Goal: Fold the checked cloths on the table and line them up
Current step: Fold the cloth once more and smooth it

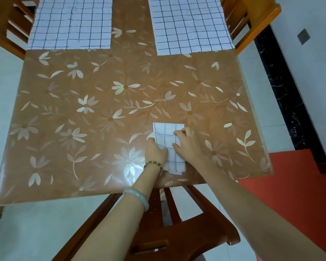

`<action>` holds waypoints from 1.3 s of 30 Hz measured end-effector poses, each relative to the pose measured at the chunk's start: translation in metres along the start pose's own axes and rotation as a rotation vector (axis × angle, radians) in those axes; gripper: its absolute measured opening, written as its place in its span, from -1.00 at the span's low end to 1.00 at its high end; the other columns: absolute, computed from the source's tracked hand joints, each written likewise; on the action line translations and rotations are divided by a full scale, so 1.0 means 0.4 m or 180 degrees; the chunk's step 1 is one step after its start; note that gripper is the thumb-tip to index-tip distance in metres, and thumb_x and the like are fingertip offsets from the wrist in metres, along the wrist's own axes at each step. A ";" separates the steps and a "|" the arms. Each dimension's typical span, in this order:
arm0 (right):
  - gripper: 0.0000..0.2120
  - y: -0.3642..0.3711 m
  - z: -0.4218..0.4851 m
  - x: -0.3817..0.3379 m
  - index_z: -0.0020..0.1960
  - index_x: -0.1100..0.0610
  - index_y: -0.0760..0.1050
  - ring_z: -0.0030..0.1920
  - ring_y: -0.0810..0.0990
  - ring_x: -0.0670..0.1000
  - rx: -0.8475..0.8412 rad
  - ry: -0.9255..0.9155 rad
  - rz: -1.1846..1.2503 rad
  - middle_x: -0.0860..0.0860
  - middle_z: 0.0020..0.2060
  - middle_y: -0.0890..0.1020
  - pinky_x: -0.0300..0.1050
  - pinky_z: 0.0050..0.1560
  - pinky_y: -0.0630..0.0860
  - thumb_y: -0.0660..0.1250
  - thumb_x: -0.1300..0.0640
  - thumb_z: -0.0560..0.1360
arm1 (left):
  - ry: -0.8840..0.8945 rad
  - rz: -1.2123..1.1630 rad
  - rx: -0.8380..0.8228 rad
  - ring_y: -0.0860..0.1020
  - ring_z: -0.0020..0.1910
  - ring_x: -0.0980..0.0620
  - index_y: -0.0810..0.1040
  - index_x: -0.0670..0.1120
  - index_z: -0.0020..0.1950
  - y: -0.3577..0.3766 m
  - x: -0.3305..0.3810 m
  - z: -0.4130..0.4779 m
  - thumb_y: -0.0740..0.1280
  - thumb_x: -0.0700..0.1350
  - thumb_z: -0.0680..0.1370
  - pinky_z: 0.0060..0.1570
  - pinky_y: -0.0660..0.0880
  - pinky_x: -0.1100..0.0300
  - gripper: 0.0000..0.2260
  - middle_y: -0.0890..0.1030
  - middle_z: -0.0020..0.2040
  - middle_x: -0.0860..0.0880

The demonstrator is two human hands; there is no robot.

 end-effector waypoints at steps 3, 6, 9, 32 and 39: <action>-0.37 -0.033 0.017 0.002 0.43 0.04 0.28 0.31 0.26 0.14 -0.0238 0.0254 0.0365 0.11 0.30 0.31 0.03 0.31 0.27 0.39 0.12 0.40 | 0.0515 -0.0336 -0.0427 0.50 0.16 -0.14 0.35 -0.20 0.31 -0.018 0.020 -0.014 0.32 -0.32 0.49 0.02 0.41 0.16 -0.60 0.50 0.07 -0.05; -0.21 -0.092 0.028 -0.014 0.51 -0.08 0.11 0.44 0.14 0.12 -0.0557 0.0410 0.1128 0.07 0.43 0.22 0.13 0.41 0.17 0.37 0.19 0.37 | 0.0774 -0.0240 -0.1322 0.48 0.19 -0.02 0.32 -0.01 0.42 -0.066 0.031 -0.047 0.31 -0.30 0.52 0.06 0.48 0.18 -0.50 0.46 0.15 0.08; -0.34 -0.162 0.038 -0.069 0.43 -0.05 0.28 0.36 0.36 0.03 -0.1210 0.0124 0.1352 0.00 0.36 0.40 -0.05 0.31 0.33 0.40 0.21 0.39 | 0.0802 -0.0024 -0.1710 0.56 0.06 0.01 0.47 0.07 0.20 -0.154 0.046 -0.082 0.33 -0.27 0.53 -0.02 0.55 0.17 -0.67 0.55 0.07 0.06; -0.87 -0.060 -0.022 -0.762 -0.01 0.35 0.55 -0.22 0.60 0.07 -0.1661 -0.0779 0.1747 0.12 -0.27 0.60 0.04 -0.08 0.58 0.36 0.34 0.46 | -0.0164 -0.2664 -0.0074 0.65 -0.16 -0.03 0.55 -0.25 0.14 -0.810 -0.418 -0.265 0.46 -0.16 0.43 -0.27 0.59 0.16 -0.67 0.67 -0.04 -0.14; -0.96 0.069 -0.032 -0.965 -0.13 0.19 0.55 -0.23 0.62 0.05 -0.1332 -0.0359 0.2140 0.09 -0.26 0.62 0.02 -0.10 0.60 0.36 0.29 0.49 | 0.0001 -0.2503 0.0417 0.65 -0.07 -0.15 0.59 -0.26 0.07 -1.060 -0.519 -0.184 0.33 -0.24 0.54 0.00 0.59 -0.03 -0.84 0.67 0.00 -0.22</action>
Point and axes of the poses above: each hand's wrist, its own z-axis towards the middle knuckle, its own y-axis out of the palm, x = y × z, the point moved 5 cm from there along z, towards the middle knuckle
